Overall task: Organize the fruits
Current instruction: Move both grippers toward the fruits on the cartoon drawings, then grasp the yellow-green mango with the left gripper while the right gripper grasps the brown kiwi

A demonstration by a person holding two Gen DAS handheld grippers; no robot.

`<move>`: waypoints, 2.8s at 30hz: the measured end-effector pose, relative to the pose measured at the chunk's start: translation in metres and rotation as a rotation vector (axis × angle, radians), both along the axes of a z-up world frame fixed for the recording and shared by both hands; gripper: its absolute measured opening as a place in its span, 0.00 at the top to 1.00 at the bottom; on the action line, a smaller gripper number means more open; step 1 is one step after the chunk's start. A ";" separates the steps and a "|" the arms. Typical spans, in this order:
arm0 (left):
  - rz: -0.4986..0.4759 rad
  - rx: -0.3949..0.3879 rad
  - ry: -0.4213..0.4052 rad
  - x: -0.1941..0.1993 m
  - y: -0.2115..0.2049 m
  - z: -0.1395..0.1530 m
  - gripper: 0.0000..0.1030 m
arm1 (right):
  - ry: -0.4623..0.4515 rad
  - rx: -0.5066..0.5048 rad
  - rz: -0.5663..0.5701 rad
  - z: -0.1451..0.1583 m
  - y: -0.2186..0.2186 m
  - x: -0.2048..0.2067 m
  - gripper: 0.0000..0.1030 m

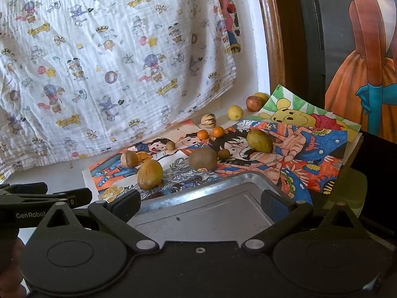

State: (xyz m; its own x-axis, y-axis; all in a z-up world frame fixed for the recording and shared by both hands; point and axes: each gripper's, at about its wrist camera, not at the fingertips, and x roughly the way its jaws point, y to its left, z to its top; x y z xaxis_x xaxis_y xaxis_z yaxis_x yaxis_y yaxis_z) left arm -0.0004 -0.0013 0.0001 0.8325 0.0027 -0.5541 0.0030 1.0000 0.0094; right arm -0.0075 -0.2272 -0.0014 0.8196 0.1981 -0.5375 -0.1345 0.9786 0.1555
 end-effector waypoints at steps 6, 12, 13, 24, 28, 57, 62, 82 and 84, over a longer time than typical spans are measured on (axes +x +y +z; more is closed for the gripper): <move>-0.002 -0.001 0.000 0.001 0.000 -0.001 0.00 | -0.002 0.000 0.002 0.001 0.001 0.001 0.00; -0.003 -0.001 -0.006 0.001 -0.002 0.002 0.00 | -0.003 0.001 0.001 0.002 0.001 0.002 0.00; -0.003 -0.003 -0.011 0.001 -0.002 0.002 0.00 | -0.003 0.002 0.001 0.002 0.001 0.002 0.00; -0.026 -0.066 -0.010 0.006 0.001 0.004 0.00 | -0.006 0.006 0.000 0.003 0.000 0.003 0.00; -0.011 -0.031 0.165 0.019 0.007 -0.009 0.00 | 0.000 0.010 -0.004 0.003 -0.003 0.010 0.00; -0.039 0.001 0.171 0.172 0.000 -0.080 0.00 | 0.146 0.012 0.068 -0.031 0.010 0.157 0.00; -0.055 0.003 0.177 0.189 -0.005 -0.086 0.02 | 0.161 0.022 0.076 -0.040 0.010 0.179 0.00; -0.154 -0.032 0.239 0.206 -0.016 -0.102 0.43 | 0.192 0.002 0.113 -0.056 0.027 0.211 0.00; -0.158 -0.022 0.229 0.206 -0.018 -0.102 0.44 | 0.197 -0.003 0.118 -0.059 0.029 0.213 0.00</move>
State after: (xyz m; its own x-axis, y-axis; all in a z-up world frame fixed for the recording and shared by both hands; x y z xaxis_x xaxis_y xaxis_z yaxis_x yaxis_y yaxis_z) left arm 0.2052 -0.0189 -0.1014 0.6745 -0.1317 -0.7265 0.1586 0.9868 -0.0316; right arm 0.2060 -0.1986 -0.0602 0.6701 0.2844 -0.6856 -0.2155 0.9584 0.1869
